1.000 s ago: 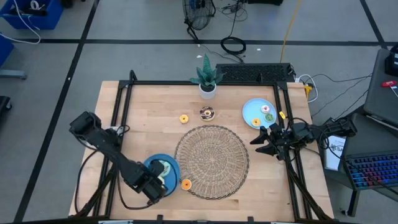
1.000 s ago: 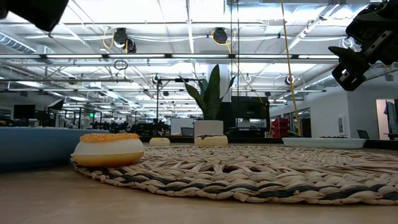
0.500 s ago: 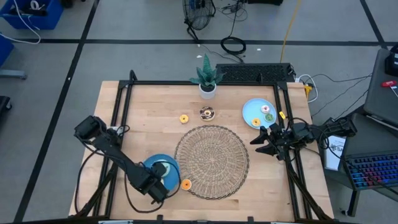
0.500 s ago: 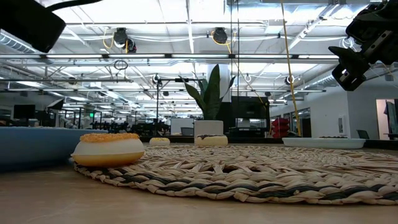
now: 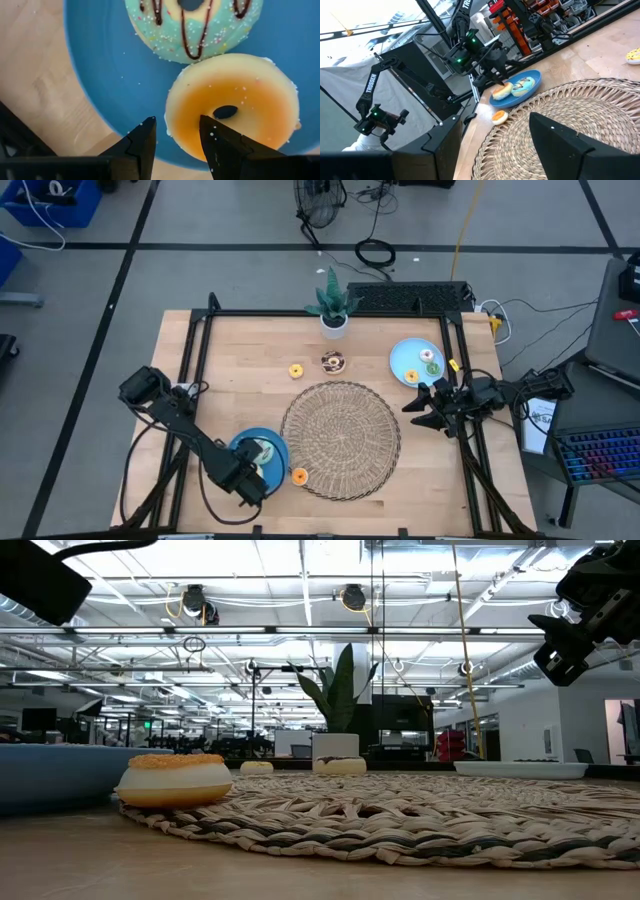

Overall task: Pick & Place donuts
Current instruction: Put the large white donut on the blue plate

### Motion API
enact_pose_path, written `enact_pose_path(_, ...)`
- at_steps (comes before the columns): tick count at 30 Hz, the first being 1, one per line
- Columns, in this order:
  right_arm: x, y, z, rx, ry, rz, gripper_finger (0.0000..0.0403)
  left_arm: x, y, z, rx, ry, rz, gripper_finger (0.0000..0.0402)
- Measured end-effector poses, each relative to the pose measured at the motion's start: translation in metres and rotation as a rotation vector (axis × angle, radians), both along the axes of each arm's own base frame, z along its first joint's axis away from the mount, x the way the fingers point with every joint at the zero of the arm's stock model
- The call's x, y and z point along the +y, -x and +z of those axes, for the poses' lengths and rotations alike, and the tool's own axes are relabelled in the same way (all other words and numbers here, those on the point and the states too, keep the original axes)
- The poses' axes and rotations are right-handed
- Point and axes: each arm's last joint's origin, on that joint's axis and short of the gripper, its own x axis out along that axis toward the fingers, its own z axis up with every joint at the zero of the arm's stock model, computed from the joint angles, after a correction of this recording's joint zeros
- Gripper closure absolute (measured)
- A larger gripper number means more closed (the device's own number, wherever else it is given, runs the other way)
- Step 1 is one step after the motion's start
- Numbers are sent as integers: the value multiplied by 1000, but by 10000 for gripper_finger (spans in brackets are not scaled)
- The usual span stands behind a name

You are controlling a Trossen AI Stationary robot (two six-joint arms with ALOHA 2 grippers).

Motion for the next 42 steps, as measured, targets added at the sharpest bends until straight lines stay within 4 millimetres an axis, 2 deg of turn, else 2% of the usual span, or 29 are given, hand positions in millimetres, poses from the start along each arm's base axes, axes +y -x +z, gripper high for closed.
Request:
enact_pose_path(6,0,0,0,0,0,0,183,-4,-5,-3,-52,52,4,247)
enact_pose_path(10,0,0,0,0,0,0,183,-4,-3,-17,-76,89,7,247)
enact_pose_path(16,0,0,0,0,0,0,183,5,4,-31,-16,102,44,248)
enact_pose_path(19,0,0,0,0,0,0,183,4,4,-32,-15,115,20,263)
enact_pose_path(21,0,0,0,0,0,0,183,4,3,-31,-20,123,6,290)
enact_pose_path(25,0,0,0,0,0,0,183,1,0,-27,-32,137,-27,368)
enact_pose_path(27,0,0,0,0,0,0,183,-1,-2,-23,-43,136,-38,388)
enact_pose_path(37,0,0,0,0,0,0,183,-10,-18,8,-181,99,-143,392)
enact_pose_path(42,0,0,0,0,0,0,183,-13,-22,23,-281,-19,-276,394)
